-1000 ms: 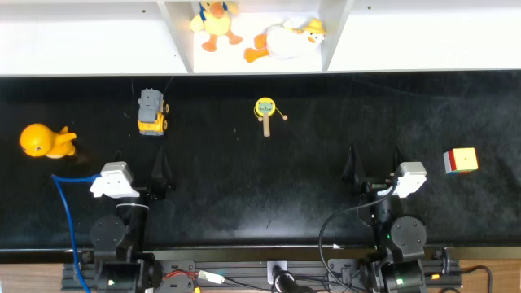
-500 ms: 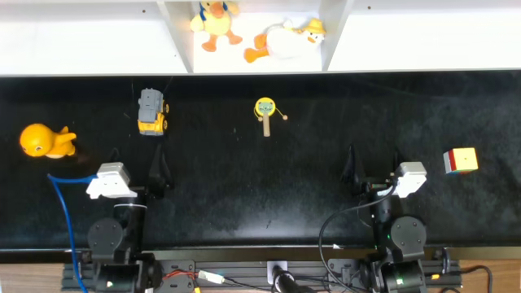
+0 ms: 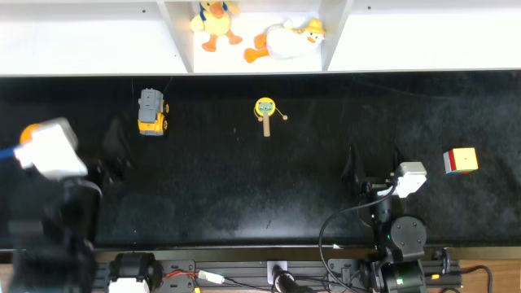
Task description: Store Toys
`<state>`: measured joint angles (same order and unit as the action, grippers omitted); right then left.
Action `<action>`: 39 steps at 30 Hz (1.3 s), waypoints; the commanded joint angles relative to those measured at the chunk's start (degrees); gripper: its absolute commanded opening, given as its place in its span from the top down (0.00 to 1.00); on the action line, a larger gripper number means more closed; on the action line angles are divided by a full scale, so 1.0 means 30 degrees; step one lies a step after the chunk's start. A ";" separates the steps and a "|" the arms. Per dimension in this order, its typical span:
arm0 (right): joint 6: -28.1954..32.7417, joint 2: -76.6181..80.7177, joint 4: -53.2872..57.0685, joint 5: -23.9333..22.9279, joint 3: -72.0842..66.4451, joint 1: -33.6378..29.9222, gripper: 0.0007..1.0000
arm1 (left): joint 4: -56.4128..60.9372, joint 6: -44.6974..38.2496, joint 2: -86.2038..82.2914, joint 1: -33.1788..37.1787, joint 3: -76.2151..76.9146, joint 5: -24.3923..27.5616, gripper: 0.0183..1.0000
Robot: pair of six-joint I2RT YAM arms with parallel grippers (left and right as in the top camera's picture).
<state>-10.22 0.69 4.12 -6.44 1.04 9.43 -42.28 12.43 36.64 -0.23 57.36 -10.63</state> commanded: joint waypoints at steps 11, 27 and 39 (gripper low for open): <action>0.0124 -0.0160 -0.0095 -0.0160 -0.0262 0.0102 0.00 | -0.0219 -0.3657 0.9209 0.7963 0.6550 0.2834 0.00; 0.0124 -0.0160 -0.0095 -0.0160 -0.0262 0.0102 0.00 | -0.2397 -0.7621 1.0513 1.4404 0.4597 0.6900 0.00; 0.0124 -0.0160 -0.0095 -0.0153 -0.0262 0.0102 0.01 | 0.1144 -0.9755 1.0513 1.6247 0.0197 0.7417 0.00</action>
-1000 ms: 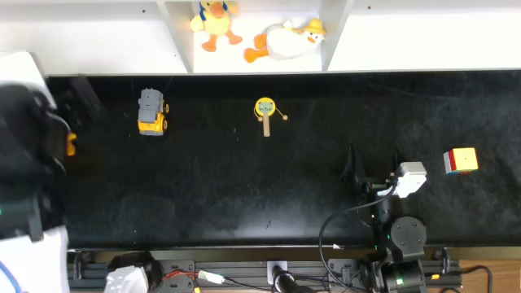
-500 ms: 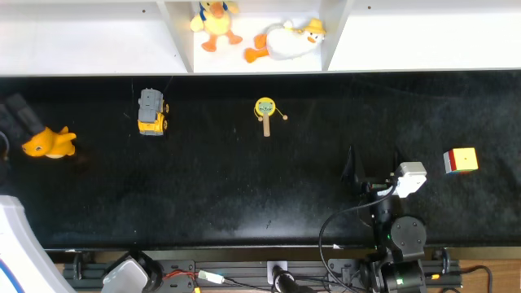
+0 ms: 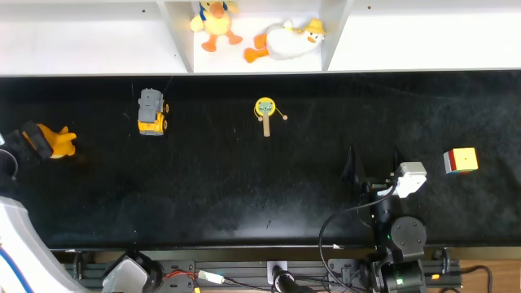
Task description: Store Toys
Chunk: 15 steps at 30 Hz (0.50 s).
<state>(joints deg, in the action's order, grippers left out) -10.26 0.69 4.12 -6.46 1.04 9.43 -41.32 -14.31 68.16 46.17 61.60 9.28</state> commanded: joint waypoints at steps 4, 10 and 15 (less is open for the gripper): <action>0.0138 -0.0160 -0.0095 -0.0146 -0.0262 0.0102 0.00 | 0.2215 -0.2113 0.0022 0.2091 -0.2506 0.3424 0.00; 0.0138 -0.0160 -0.0095 -0.0153 -0.0262 0.0102 0.00 | 0.3118 -0.4269 0.0146 0.2732 -0.3599 0.5909 0.00; 0.0146 -0.0160 -0.0095 -0.0146 -0.0262 0.0102 0.00 | 0.3133 -0.5588 0.1319 0.2732 -0.3963 0.5894 0.00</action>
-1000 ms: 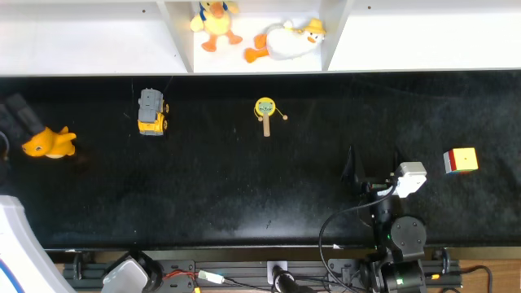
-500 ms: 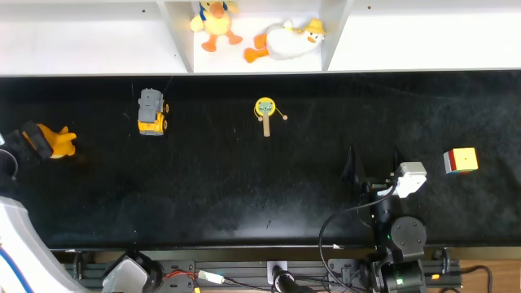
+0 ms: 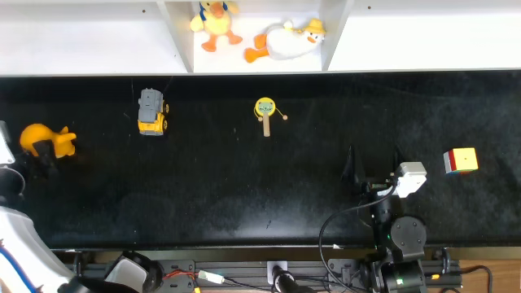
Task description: Store Toys
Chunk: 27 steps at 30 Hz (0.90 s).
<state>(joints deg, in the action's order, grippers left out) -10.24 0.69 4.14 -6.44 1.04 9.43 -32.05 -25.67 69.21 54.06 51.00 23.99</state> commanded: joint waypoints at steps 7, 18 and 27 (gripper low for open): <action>0.0138 -0.0160 -0.0102 -0.0160 -0.0262 0.0102 0.00 | 0.1617 -0.2025 0.3359 0.0102 -0.0430 0.0998 0.00; 0.0131 -0.0153 -0.0102 -0.0153 -0.0262 0.0102 0.00 | 0.3614 -0.2018 0.5566 0.0066 -0.0430 0.1508 0.13; 0.0138 -0.0153 -0.0102 -0.0153 -0.0262 0.0102 0.00 | 0.4641 -0.2011 0.5566 0.0066 -0.0430 0.3657 0.27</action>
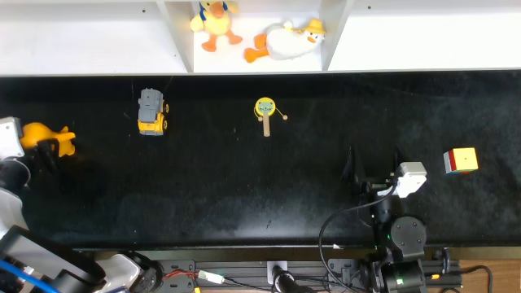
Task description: Store Toys
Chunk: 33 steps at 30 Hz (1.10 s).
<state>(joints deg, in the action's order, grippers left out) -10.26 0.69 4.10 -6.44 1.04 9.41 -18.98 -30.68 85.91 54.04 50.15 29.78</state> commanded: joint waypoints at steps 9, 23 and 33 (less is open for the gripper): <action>0.0138 -0.0160 -0.0087 -0.0153 -0.0262 0.0109 0.00 | 0.0291 0.0073 0.0000 0.0066 -0.0146 0.2280 0.58; 0.0146 -0.0160 -0.0087 -0.0160 -0.0262 0.0109 0.01 | 0.0321 0.2382 -0.2025 -0.0124 0.0481 0.2011 0.71; 0.0138 -0.0160 -0.0087 -0.0153 -0.0262 0.0109 0.00 | 0.1348 0.4874 -0.3497 -0.4000 0.2273 -0.2127 0.69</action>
<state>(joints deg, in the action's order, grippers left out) -10.24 0.69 4.10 -6.42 1.04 9.43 -16.16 -19.62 75.96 45.17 54.50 27.79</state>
